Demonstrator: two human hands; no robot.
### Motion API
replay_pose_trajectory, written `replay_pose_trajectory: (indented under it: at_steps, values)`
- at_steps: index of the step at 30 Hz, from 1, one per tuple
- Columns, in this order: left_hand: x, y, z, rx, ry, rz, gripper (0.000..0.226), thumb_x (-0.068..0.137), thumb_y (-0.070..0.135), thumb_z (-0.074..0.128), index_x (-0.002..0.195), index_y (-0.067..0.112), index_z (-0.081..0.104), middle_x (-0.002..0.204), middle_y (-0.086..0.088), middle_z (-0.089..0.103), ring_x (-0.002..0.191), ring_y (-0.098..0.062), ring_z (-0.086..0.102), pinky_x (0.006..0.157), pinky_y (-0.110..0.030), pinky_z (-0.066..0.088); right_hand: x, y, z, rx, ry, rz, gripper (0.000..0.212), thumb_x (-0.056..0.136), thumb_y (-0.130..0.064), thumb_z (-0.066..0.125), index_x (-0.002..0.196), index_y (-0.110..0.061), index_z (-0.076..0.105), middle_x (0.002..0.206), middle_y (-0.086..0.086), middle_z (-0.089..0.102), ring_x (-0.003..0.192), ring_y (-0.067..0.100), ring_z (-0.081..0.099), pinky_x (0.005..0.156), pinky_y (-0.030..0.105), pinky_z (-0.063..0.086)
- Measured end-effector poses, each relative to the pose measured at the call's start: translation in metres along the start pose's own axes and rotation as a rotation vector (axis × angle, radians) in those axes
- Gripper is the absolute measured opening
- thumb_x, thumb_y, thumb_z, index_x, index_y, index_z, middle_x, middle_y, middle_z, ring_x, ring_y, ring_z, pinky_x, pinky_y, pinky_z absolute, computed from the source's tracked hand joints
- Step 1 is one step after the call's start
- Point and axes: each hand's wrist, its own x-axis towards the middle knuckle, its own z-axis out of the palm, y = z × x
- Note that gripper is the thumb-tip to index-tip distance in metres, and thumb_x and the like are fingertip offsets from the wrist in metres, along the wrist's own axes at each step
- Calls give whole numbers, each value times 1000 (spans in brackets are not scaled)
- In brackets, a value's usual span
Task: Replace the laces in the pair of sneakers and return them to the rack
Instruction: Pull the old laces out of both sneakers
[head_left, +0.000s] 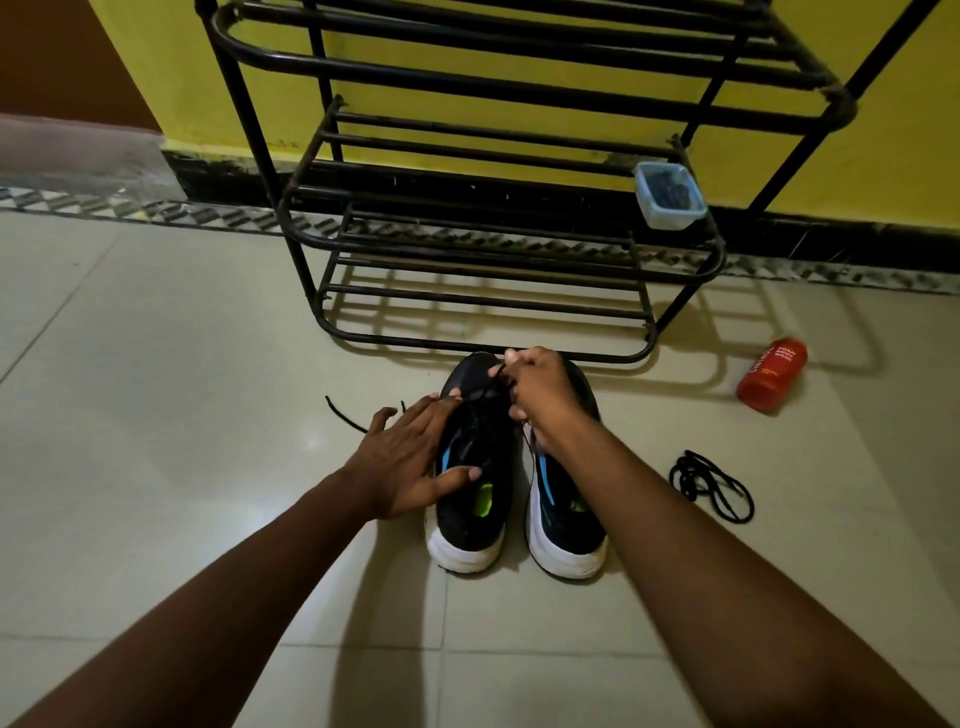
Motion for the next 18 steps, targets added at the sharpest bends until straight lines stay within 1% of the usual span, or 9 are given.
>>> replay_pose_trajectory:
  at_steps: [2, 4, 7, 9, 11, 13, 14, 16, 18]
  values:
    - [1, 0, 0, 1, -5, 4, 95, 89, 81, 27, 160, 24, 2, 167, -1, 17, 155, -17, 12, 121, -54, 20, -1, -5, -10, 176, 1, 87, 14, 107, -20, 42, 105, -10, 52, 77, 5, 56, 53, 10, 37, 39, 21, 28]
    - [1, 0, 0, 12, -9, 1, 97, 87, 84, 23, 160, 24, 1, 168, -1, 16, 155, -16, 10, 121, -55, 20, 0, -6, -19, -130, -27, -28, 15, 105, -21, 48, 100, -9, 54, 69, 3, 50, 53, 12, 40, 38, 19, 31]
    - [1, -1, 1, 13, -7, -1, 97, 87, 84, 19, 161, 25, -2, 169, 1, 13, 156, -16, 8, 121, -56, 19, -1, -4, -26, -736, -133, -267, 16, 91, -23, 70, 85, -8, 67, 79, 1, 66, 74, 12, 61, 61, 23, 48]
    - [0, 0, 1, 17, -17, -5, 96, 88, 83, 21, 160, 25, -3, 169, 2, 10, 156, -15, 7, 121, -56, 17, 2, 3, -27, -891, -225, -318, 10, 88, -17, 73, 80, -13, 70, 85, 1, 69, 87, 15, 65, 77, 31, 53]
    - [0, 0, 1, 25, -21, -7, 96, 88, 82, 22, 161, 25, -3, 169, 3, 8, 156, -15, 5, 121, -55, 16, 5, 8, -25, -923, -187, -421, 11, 90, -16, 71, 79, -16, 68, 91, 1, 62, 94, 14, 55, 81, 32, 45]
    - [1, 0, 0, 35, -23, -3, 96, 88, 83, 21, 161, 24, -3, 170, 3, 5, 156, -14, 3, 122, -54, 15, 4, 7, -21, -767, 2, -518, 13, 92, -14, 66, 81, -20, 65, 102, 1, 57, 102, 15, 44, 83, 31, 39]
    - [1, 0, -1, 33, -24, -1, 96, 89, 83, 21, 161, 24, -4, 170, 3, 4, 156, -15, 2, 122, -54, 14, 5, 5, -20, -577, 89, -499, 15, 94, -10, 62, 81, -19, 63, 104, 2, 61, 101, 16, 48, 82, 32, 43]
    - [1, 0, -1, 22, -29, 3, 96, 89, 82, 22, 161, 24, -6, 170, 2, 4, 156, -15, 1, 123, -54, 13, 4, -2, -18, -72, 100, -319, 22, 99, -5, 51, 81, -16, 56, 94, 7, 70, 84, 17, 63, 66, 30, 47]
    - [0, 0, -2, 21, -38, 2, 96, 90, 82, 22, 160, 25, -8, 170, 1, 4, 156, -15, 0, 123, -55, 12, 6, -1, -22, 71, 79, -220, 23, 101, -9, 45, 82, -19, 52, 77, 4, 65, 65, 19, 61, 56, 27, 40]
